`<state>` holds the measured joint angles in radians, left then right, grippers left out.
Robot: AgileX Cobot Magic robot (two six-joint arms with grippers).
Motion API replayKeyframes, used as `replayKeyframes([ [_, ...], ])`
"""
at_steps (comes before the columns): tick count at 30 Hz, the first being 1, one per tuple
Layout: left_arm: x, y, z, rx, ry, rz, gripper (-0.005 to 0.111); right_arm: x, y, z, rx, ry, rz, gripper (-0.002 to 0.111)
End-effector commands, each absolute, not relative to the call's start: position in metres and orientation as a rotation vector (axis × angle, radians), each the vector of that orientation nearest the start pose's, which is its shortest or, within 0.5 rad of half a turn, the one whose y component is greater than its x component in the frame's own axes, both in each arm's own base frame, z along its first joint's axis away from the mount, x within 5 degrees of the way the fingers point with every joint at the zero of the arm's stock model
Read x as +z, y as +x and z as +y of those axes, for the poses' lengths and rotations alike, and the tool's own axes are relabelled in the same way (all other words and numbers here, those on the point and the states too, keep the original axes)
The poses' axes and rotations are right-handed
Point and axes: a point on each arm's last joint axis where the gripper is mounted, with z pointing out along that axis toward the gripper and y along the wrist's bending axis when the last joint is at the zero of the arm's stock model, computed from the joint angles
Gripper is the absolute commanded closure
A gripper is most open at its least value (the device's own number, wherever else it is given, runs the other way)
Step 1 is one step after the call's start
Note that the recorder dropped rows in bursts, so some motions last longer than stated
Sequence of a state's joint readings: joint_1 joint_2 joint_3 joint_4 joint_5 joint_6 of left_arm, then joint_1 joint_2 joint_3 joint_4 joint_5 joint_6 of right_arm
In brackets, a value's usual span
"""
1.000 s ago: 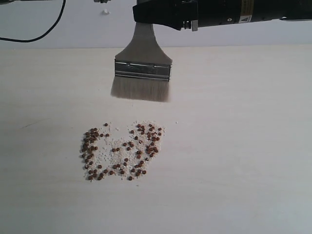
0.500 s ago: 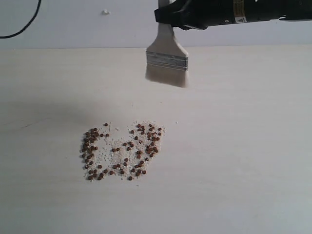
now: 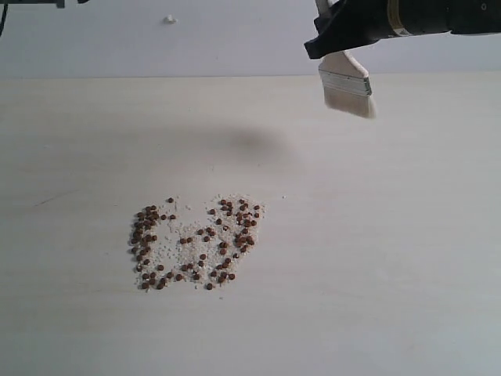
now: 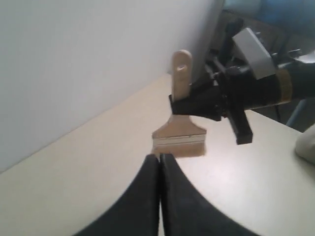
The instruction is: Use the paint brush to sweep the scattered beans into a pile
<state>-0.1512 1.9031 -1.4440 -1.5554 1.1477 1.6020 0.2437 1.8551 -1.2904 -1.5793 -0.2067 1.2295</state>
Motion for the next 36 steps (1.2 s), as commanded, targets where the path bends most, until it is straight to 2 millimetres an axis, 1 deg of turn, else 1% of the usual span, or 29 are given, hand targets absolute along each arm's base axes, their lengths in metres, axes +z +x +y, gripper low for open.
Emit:
replayKeyframes([
  [1,0.289,0.374,-0.128,-0.997,0.795,1.760,0.107,0.266,0.408,0.114,0.062,-0.669,1.884,0.108],
  [4,0.284,0.354,-0.114,-0.795,0.705,1.817,0.107,0.285,0.403,0.108,0.035,-0.595,1.861,0.108],
  [6,0.282,0.334,-0.103,-0.695,0.603,1.829,0.107,0.298,0.395,0.104,0.017,-0.565,1.840,0.108],
  [7,0.281,0.324,-0.099,-0.647,0.589,1.829,0.107,0.301,0.392,0.103,0.014,-0.562,1.836,0.108],
  [8,0.279,0.308,-0.093,-0.566,0.620,1.831,0.107,0.307,0.387,0.103,0.005,-0.554,1.824,0.108],
  [10,0.280,0.288,-0.087,-0.494,0.625,1.833,0.107,0.312,0.378,0.106,-0.024,-0.544,1.818,0.108],
  [11,0.281,0.272,-0.083,-0.469,0.628,1.827,0.107,0.315,0.372,0.109,-0.053,-0.554,1.810,0.108],
  [12,0.279,0.261,-0.081,-0.447,0.633,1.827,0.107,0.317,0.367,0.113,-0.084,-0.557,1.805,0.108],
  [13,0.284,0.250,-0.078,-0.425,0.625,1.812,0.107,0.320,0.362,0.117,-0.109,-0.571,1.794,0.108],
  [14,0.284,0.238,-0.074,-0.398,0.612,1.811,0.107,0.321,0.356,0.126,-0.137,-0.596,1.783,0.108],
  [16,0.291,0.217,-0.068,-0.358,0.585,1.776,0.107,0.323,0.345,0.139,-0.165,-0.612,1.772,0.108],
  [20,0.298,0.176,-0.055,-0.306,0.475,1.726,0.107,0.328,0.323,0.167,-0.166,-0.637,1.746,0.108],
  [24,0.298,0.138,-0.039,-0.256,0.317,1.673,0.107,0.333,0.311,0.180,-0.118,-0.648,1.733,0.108],
  [27,0.292,0.113,-0.031,-0.232,0.255,1.614,0.107,0.334,0.307,0.182,-0.072,-0.613,1.754,0.108],
  [30,0.281,0.090,-0.028,-0.255,0.218,1.553,0.107,0.333,0.305,0.182,-0.027,-0.564,1.791,0.108],
  [36,0.253,0.060,-0.020,-0.269,0.144,1.458,0.107,0.320,0.302,0.180,-0.054,-0.609,1.816,0.108],
])
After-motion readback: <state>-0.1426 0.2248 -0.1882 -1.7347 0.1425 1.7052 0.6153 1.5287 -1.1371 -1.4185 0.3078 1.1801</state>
